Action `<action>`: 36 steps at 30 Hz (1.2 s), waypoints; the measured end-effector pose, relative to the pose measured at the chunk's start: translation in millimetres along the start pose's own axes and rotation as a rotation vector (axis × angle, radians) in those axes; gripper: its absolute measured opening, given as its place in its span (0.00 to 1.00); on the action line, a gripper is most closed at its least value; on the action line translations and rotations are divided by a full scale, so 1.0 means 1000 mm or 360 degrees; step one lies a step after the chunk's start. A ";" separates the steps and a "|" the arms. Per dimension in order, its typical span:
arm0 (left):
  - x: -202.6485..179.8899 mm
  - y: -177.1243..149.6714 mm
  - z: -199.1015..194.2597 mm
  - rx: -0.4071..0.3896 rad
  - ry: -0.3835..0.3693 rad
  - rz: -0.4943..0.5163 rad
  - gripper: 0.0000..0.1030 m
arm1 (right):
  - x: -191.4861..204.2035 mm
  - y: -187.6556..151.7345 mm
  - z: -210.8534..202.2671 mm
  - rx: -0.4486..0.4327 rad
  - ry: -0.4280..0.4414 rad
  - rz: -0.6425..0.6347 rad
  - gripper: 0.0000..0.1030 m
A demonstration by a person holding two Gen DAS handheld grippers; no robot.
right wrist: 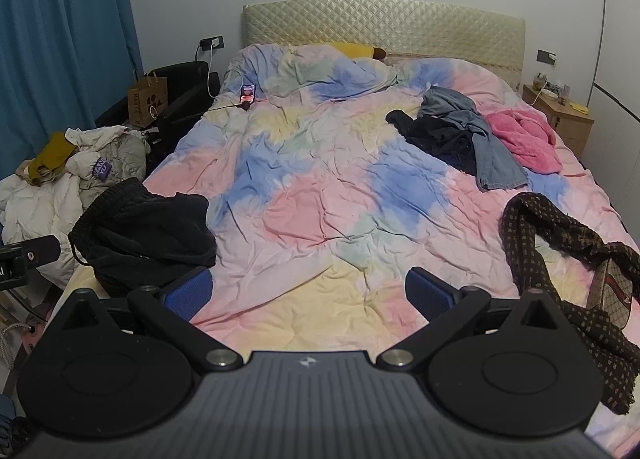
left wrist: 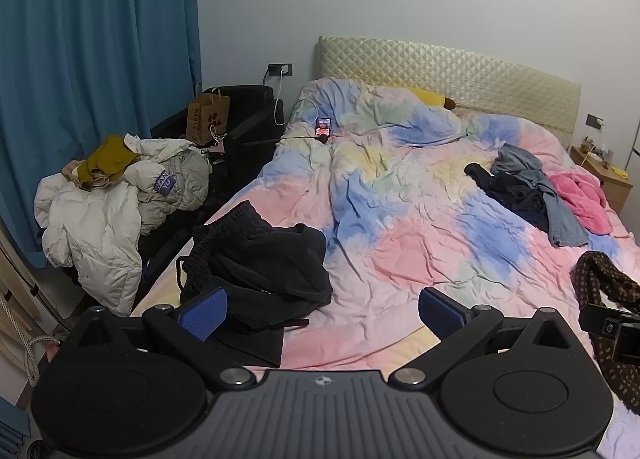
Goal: Fold clothes
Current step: 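Move both grippers toward the black sweatpants on the bed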
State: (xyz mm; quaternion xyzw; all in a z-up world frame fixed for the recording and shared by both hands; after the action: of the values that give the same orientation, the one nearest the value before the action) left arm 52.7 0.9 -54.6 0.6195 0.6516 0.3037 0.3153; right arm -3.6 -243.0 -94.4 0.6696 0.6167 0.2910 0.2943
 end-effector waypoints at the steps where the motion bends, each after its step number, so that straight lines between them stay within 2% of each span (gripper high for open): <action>1: 0.000 0.000 0.000 0.0001 -0.0001 0.0001 1.00 | -0.001 0.001 0.000 0.0001 0.0002 0.0003 1.00; 18: 0.000 0.001 0.005 0.0049 -0.0001 -0.0041 1.00 | -0.007 0.003 -0.003 0.0016 0.0036 0.0024 1.00; 26: 0.008 -0.006 0.020 0.0126 0.0142 -0.0099 1.00 | -0.017 0.000 0.001 -0.0014 0.0136 0.0016 1.00; 30: 0.018 -0.004 0.021 0.0123 0.0201 -0.0211 1.00 | -0.020 0.000 0.006 -0.0002 0.0248 -0.0036 1.00; 36: 0.052 0.001 0.004 0.0077 0.0376 -0.0346 1.00 | -0.012 0.010 0.016 -0.0032 0.0449 -0.0107 0.99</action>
State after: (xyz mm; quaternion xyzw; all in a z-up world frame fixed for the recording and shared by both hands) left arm 55.2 52.5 -58.0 0.5126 0.7546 0.3228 0.2525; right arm 14.2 -256.4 -97.8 0.5980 0.6712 0.3784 0.2208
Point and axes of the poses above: each gripper's, at about its wrist camera, not at the fingertips, and z roughly the way its jaws point, x to its left, y to its top, the point moved 8 cm from there along z, roughly the way its jaws point, and after that the axes turned 6 degrees about -z, right-handed, at the moved point
